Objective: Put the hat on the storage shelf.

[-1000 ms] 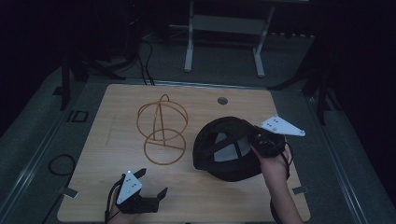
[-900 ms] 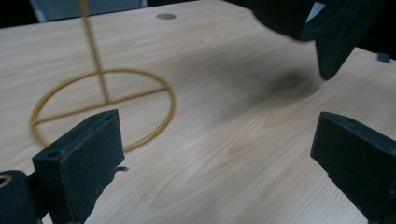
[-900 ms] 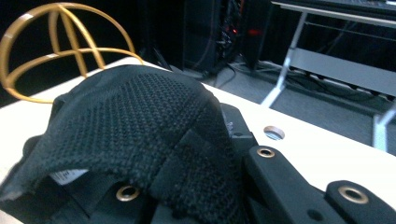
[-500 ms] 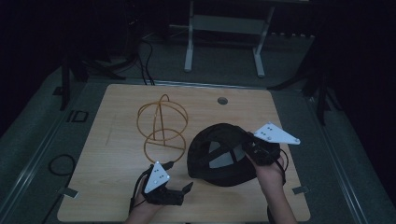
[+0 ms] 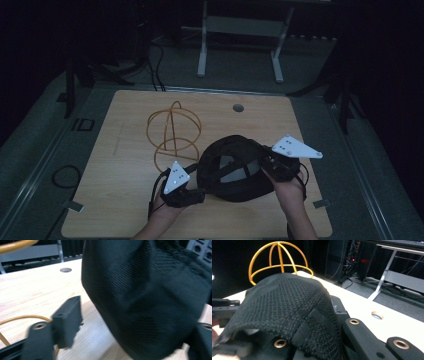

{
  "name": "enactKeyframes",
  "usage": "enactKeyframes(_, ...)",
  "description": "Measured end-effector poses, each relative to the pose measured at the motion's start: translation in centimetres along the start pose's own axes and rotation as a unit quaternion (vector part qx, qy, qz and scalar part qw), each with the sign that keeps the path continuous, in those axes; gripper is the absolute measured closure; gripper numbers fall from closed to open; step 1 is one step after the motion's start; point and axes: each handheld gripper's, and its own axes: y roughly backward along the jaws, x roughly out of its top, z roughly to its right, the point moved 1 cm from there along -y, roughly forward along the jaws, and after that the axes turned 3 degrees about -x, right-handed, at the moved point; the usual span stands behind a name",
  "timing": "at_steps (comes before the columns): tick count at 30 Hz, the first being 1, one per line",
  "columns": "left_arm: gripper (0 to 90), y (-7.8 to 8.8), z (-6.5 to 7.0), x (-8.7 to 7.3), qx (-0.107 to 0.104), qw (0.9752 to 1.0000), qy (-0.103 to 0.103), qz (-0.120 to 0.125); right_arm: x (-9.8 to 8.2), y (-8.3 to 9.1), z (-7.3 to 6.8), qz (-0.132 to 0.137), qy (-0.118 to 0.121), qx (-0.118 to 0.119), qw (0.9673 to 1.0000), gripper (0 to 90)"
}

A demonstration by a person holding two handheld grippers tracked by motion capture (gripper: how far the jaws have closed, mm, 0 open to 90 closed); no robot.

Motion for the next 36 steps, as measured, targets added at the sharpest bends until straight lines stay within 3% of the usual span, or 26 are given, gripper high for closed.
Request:
enactKeyframes(6,50.1,0.1,-0.2,0.5,0.008,0.9998,0.002,0.016,-0.5,0.4,-0.2,-0.003,0.008,0.025,0.9996,89.5)
enactKeyframes(12,85.3,0.1,-0.2,1.0,0.036,0.9993,0.002,0.013,-1.4,0.7,-0.5,-0.011,0.013,0.036,0.9992,89.5)
enactKeyframes(16,87.4,0.1,-0.1,1.1,0.052,0.9985,-0.014,0.009,-2.1,0.9,-0.7,-0.017,0.010,0.039,0.9990,89.3)
enactKeyframes(19,87.9,0.1,0.0,1.3,0.052,0.9984,-0.017,0.011,-2.7,1.2,-0.8,-0.018,0.002,0.039,0.9991,89.2)
enactKeyframes(25,88.3,0.4,0.2,2.1,0.023,0.9995,-0.008,0.021,-4.2,1.7,-0.8,-0.023,-0.015,0.039,0.9989,88.9)
enactKeyframes(29,88.5,0.6,0.5,2.6,0.022,0.9992,-0.015,0.030,-4.9,2.4,-0.9,-0.022,-0.023,0.042,0.9986,86.6)
enactKeyframes(32,88.6,0.8,0.7,3.2,0.025,0.9988,-0.020,0.036,-5.2,3.0,-0.9,-0.019,-0.021,0.050,0.9984,81.6)
enactKeyframes(36,88.6,1.0,0.9,4.0,0.032,0.9982,-0.026,0.045,-5.6,3.7,-0.8,-0.020,-0.018,0.065,0.9975,65.0)
